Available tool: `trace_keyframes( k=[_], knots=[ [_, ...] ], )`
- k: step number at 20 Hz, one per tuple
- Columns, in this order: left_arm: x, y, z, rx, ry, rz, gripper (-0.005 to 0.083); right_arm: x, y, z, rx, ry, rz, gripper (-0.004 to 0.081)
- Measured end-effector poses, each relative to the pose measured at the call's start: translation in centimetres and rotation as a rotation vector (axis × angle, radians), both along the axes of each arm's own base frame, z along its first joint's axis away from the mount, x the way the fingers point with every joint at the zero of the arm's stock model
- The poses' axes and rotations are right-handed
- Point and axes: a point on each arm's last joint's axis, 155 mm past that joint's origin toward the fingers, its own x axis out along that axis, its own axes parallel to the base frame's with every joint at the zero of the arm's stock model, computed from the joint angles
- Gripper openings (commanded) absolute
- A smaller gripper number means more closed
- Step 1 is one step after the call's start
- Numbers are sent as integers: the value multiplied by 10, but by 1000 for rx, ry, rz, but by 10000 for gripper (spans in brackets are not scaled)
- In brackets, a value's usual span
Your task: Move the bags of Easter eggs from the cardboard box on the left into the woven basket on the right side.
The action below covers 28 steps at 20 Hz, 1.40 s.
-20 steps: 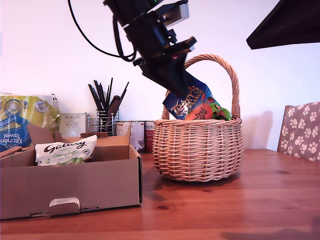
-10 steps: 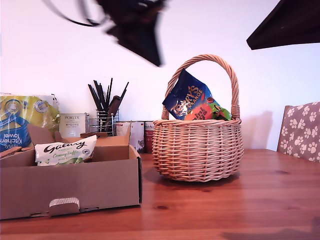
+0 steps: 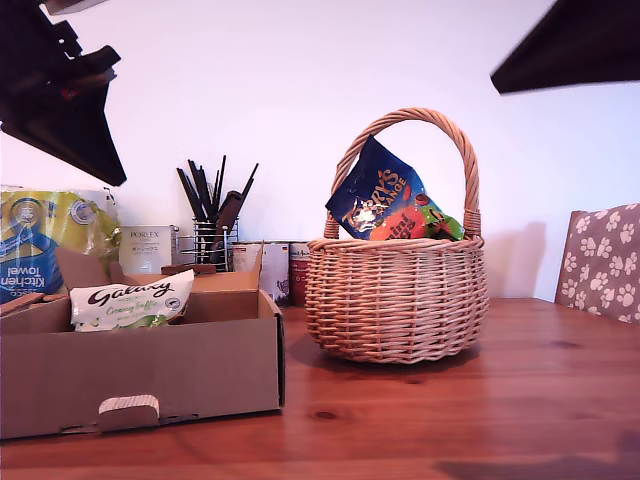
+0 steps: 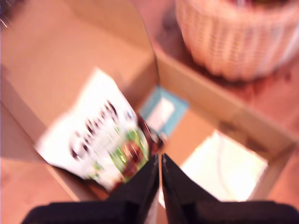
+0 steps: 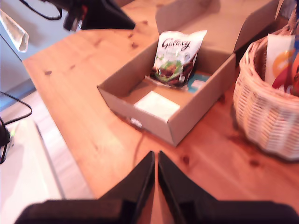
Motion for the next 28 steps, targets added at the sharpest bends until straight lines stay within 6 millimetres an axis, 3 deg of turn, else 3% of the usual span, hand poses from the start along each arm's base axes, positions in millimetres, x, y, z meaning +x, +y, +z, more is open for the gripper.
trace_keyframes(
  k=[1, 2, 4, 5, 6, 9, 14, 21, 25, 28],
  knots=[
    [1, 1, -4, 14, 6, -15, 52, -1, 2, 2, 5, -12, 8, -13],
    [3, 2, -9, 32, 9, -33, 195, -2, 4, 4, 8, -18, 16, -13],
    [13, 1, -13, 60, -20, -66, 592, -3, 5, 3, 7, -15, 21, -13],
    [20, 1, -12, 80, -52, -85, 698, -3, 5, 3, 6, -14, 21, -13],
    [27, 0, -11, 109, -92, -115, 726, -3, 5, 2, 5, -10, 21, -13],
    [48, -4, -29, 165, -128, -166, 727, -4, 5, 2, 3, -7, 21, -13],
    [65, -5, -97, 226, -32, -208, 731, -4, 5, 2, 3, -7, 21, -13],
    [91, -4, -118, 271, -88, -190, 731, -4, 5, 1, 3, -7, 21, -13],
    [81, -2, -141, 278, -6, -199, 730, -4, 5, 1, 3, -7, 21, -13],
    [76, -2, -145, 265, 43, -183, 705, -4, 5, 1, 2, -6, 21, -13]
  ],
)
